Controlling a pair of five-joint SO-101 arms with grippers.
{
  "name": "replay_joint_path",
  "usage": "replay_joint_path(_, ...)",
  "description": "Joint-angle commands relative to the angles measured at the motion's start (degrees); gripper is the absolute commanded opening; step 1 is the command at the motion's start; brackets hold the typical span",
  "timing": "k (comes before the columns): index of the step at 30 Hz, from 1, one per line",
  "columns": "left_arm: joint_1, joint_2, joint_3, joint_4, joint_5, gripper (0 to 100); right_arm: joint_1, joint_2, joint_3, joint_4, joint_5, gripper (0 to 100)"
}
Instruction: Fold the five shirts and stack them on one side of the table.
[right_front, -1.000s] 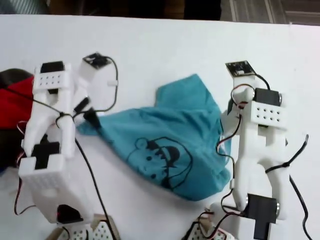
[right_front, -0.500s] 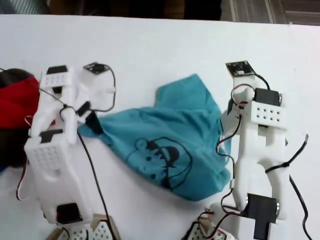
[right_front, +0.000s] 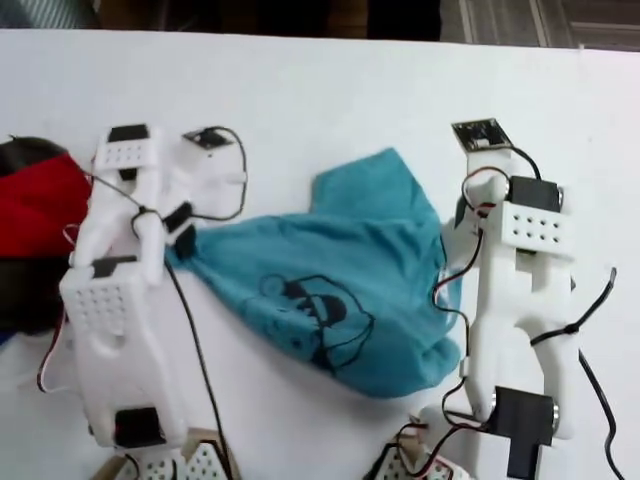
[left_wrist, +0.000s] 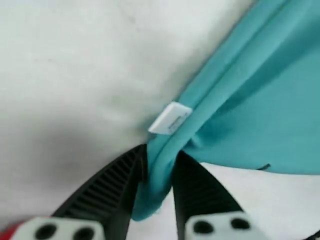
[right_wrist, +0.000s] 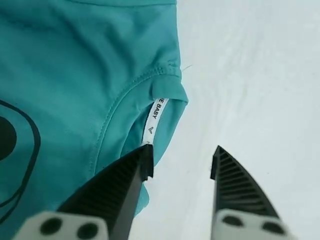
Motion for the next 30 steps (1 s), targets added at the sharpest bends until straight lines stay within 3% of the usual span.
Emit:
replay_joint_path(1, -0.3, -3.3, -0.5, 2.7, 2.5, 3, -0.5, 0.0, -2.2, -1.9, -0.5, 18.9)
replay_joint_path(7, -0.4, -13.5, 0.4, 10.4, 3.3, 3, -0.6, 0.1, -7.2, -2.2, -5.5, 19.0)
replay_joint_path(11, -0.2, -22.9, 10.4, 9.1, 3.1, 3, -4.4, 2.9, -16.1, -0.7, -5.7, 19.1)
replay_joint_path(14, 0.0, -30.6, 23.3, 3.3, 3.1, 3, -8.4, 10.4, -25.3, 3.9, -5.7, 19.1)
replay_joint_path(18, -1.1, -38.8, 42.5, -11.7, 3.6, 3, -11.1, 23.4, -39.6, 9.3, -5.6, 19.3)
replay_joint_path(21, -1.3, -41.5, 53.0, -21.9, 3.7, 3, -11.3, 33.7, -50.1, 9.5, -5.4, 26.4)
replay_joint_path(24, -1.6, -42.2, 58.6, -28.2, 4.4, 3, -11.3, 44.1, -61.7, 9.5, -5.3, 34.8)
replay_joint_path(30, -1.6, -42.5, 61.8, -34.5, 14.8, 3, -12.2, 63.7, -86.0, 9.5, -5.3, 35.8)
